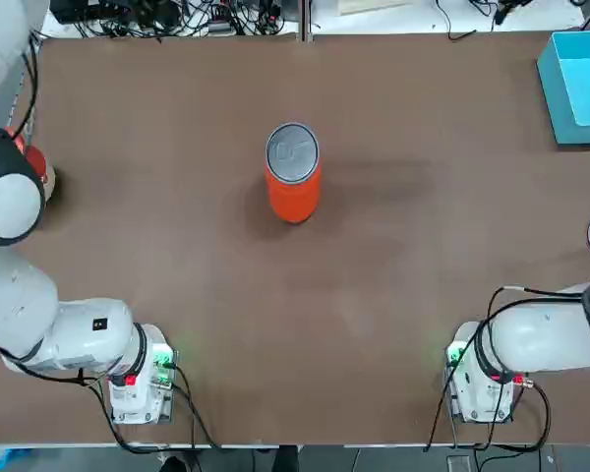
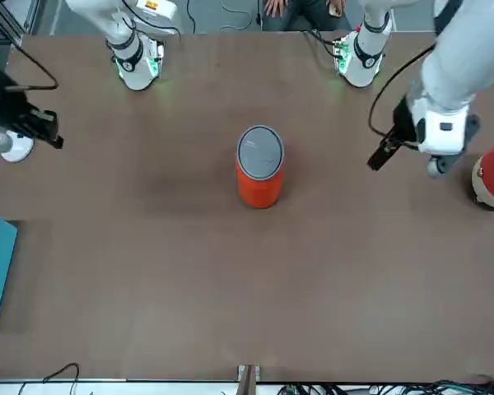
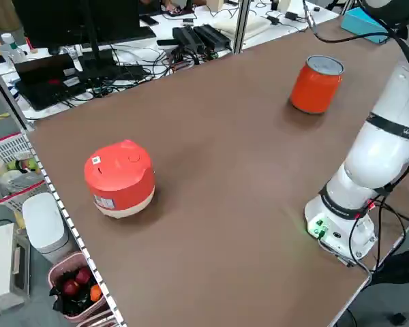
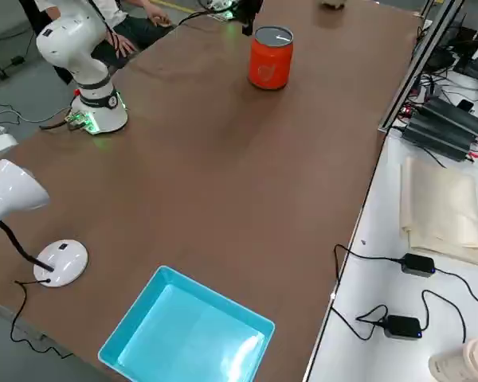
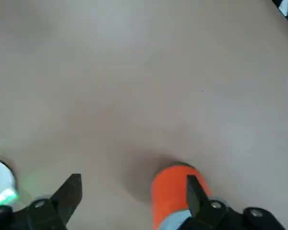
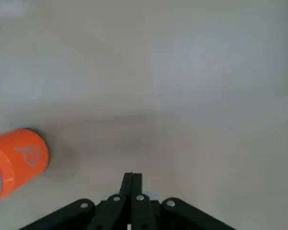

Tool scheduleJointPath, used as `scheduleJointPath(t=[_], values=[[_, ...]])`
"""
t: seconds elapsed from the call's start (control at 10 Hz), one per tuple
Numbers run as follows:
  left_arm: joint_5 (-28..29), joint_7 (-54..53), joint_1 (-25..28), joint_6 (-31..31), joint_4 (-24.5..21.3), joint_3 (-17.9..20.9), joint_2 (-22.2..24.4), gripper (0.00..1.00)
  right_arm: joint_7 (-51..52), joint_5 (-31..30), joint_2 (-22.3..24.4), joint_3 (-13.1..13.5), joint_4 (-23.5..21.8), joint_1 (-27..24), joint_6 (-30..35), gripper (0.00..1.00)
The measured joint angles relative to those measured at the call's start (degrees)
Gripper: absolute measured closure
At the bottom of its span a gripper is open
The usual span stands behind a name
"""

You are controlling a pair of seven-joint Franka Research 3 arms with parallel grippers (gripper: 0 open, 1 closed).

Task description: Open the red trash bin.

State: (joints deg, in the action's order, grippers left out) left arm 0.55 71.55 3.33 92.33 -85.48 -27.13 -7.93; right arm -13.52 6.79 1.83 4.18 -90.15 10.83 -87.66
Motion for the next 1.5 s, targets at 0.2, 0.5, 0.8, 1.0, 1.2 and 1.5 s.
scheduleJointPath(t=[0.2,0.5,0.8,1.0,1.2,1.5], values=[[0.0,9.8,-2.7,5.5,-5.1,-2.0,-0.1,0.25,-9.7,0.2,-0.1,-0.1,-1.6,7.0,-2.8,0.99],[0.0,24.5,-3.5,12.7,-10.6,-6.2,-0.2,0.74,-23.6,0.3,-1.4,-0.2,-6.0,18.5,-11.5,0.99],[0.0,39.1,-7.0,18.8,-14.3,-7.2,-4.0,0.99,-30.5,0.3,-6.5,-0.2,-7.9,25.9,-18.5,0.99],[0.3,47.3,-9.6,24.2,-16.9,-7.2,-6.6,0.99,-33.1,0.3,-10.3,-0.2,-8.0,29.3,-21.7,0.99],[0.4,50.0,-10.8,26.5,-19.3,-7.2,-6.8,0.99,-35.8,0.3,-13.3,-0.2,-8.0,32.6,-24.1,0.99],[0.5,50.3,-10.9,27.3,-21.8,-7.2,-6.7,0.99,-37.4,0.3,-16.3,-0.2,-8.0,35.7,-25.4,0.99]])
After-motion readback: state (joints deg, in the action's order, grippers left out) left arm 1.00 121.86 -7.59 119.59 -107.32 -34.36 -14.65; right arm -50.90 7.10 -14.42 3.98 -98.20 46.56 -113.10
